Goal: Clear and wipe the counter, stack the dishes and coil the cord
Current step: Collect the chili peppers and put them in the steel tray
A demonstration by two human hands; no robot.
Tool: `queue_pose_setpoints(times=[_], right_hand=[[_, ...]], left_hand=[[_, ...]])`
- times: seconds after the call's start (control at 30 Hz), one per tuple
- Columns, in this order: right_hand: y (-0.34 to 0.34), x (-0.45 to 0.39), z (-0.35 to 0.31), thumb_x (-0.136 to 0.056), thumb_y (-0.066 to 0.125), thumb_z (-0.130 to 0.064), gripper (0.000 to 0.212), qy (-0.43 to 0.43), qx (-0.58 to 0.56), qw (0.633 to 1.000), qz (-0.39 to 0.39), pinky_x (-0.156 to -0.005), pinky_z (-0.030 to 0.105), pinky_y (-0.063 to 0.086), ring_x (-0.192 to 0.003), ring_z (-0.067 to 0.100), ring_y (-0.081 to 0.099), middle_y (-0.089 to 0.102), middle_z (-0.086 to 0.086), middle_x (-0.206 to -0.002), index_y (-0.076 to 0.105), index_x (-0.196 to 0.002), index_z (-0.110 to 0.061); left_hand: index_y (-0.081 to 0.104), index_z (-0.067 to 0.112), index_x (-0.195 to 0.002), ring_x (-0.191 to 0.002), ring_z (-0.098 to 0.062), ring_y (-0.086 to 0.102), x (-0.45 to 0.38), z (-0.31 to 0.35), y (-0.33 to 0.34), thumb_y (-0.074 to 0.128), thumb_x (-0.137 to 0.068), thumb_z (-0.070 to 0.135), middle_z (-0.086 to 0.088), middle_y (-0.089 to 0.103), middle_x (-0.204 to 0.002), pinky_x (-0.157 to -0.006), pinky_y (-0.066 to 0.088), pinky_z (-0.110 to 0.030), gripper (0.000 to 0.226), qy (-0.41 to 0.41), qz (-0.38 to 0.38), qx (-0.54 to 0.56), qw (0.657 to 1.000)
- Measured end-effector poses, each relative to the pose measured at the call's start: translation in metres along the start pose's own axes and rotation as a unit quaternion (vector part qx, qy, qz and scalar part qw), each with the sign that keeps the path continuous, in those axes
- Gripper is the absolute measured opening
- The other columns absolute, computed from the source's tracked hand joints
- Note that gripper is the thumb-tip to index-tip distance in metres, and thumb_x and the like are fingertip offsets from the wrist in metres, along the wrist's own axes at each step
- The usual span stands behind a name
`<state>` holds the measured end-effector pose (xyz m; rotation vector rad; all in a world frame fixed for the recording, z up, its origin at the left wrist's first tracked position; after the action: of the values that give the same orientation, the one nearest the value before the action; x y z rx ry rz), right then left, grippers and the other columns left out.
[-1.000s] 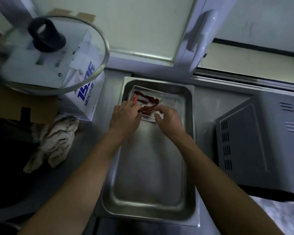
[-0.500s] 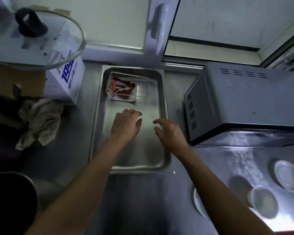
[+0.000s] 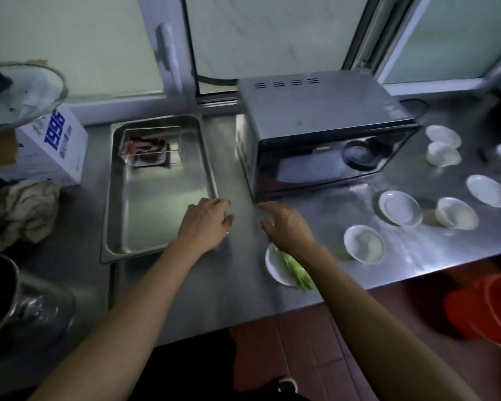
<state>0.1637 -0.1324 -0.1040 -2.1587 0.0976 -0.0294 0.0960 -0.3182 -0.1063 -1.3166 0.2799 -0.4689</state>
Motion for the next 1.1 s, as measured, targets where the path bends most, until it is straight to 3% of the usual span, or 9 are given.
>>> queue_pose_setpoints(times=[0.17, 0.53, 0.8, 1.0, 1.1], right_hand=[[-0.055, 0.074, 0.052, -0.089, 0.063, -0.02, 0.037, 0.028, 0.018, 0.998, 0.055, -0.087, 0.044, 0.053, -0.109, 0.034, 0.063, 0.068, 0.009, -0.122, 0.065, -0.126, -0.018], [-0.147, 0.193, 0.146, -0.093, 0.061, -0.02, 0.037, 0.14, -0.006, 0.981, 0.135, -0.093, 0.037, 0.047, -0.116, 0.027, 0.059, 0.064, 0.001, -0.131, 0.062, -0.129, -0.02], [-0.194, 0.242, 0.195, -0.092, 0.064, -0.026, 0.037, 0.184, 0.006, 0.964, 0.19, -0.096, 0.04, 0.048, -0.119, 0.024, 0.059, 0.064, -0.001, -0.131, 0.063, -0.129, -0.023], [-0.227, 0.268, 0.233, -0.091, 0.064, -0.029, 0.036, 0.236, -0.003, 0.946, 0.222, -0.092, 0.036, 0.05, -0.103, 0.019, 0.066, 0.065, -0.006, -0.129, 0.063, -0.128, -0.028], [-0.241, 0.276, 0.256, -0.091, 0.063, -0.03, 0.035, 0.256, 0.0, 0.939, 0.229, -0.091, 0.037, 0.051, -0.106, 0.018, 0.063, 0.067, -0.006, -0.124, 0.063, -0.126, -0.029]], left_hand=[[0.054, 0.021, -0.136, -0.123, -0.028, 0.053, 0.021, 0.088, 0.006, 0.053, -0.096, 0.038, -0.003, 0.06, -0.134, -0.095, 0.046, -0.045, 0.043, 0.062, 0.01, -0.009, 0.998], [0.049, 0.023, -0.141, -0.125, -0.023, 0.049, 0.035, 0.253, 0.012, 0.047, -0.1, 0.045, 0.003, 0.054, -0.14, -0.098, 0.043, -0.041, 0.047, 0.179, 0.011, -0.017, 0.984], [0.05, 0.024, -0.141, -0.125, -0.021, 0.048, 0.021, 0.345, 0.017, 0.047, -0.099, 0.043, 0.003, 0.055, -0.139, -0.099, 0.041, -0.038, 0.045, 0.252, -0.002, -0.027, 0.967], [0.053, 0.023, -0.136, -0.119, -0.023, 0.052, 0.007, 0.413, 0.029, 0.047, -0.1, 0.042, 0.002, 0.059, -0.133, -0.096, 0.043, -0.04, 0.041, 0.3, -0.008, -0.019, 0.954], [0.055, 0.022, -0.135, -0.117, -0.023, 0.054, -0.004, 0.442, 0.042, 0.047, -0.1, 0.041, 0.0, 0.061, -0.13, -0.095, 0.045, -0.038, 0.041, 0.323, -0.018, -0.008, 0.946]])
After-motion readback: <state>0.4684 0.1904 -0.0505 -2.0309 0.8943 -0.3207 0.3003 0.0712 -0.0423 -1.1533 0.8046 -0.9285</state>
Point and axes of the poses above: each hand's wrist, its own x-axis away from the middle knuckle, its own y-axis out of the palm, z = x × y, the point moved 3 cm from there along -x, towards the middle knuckle
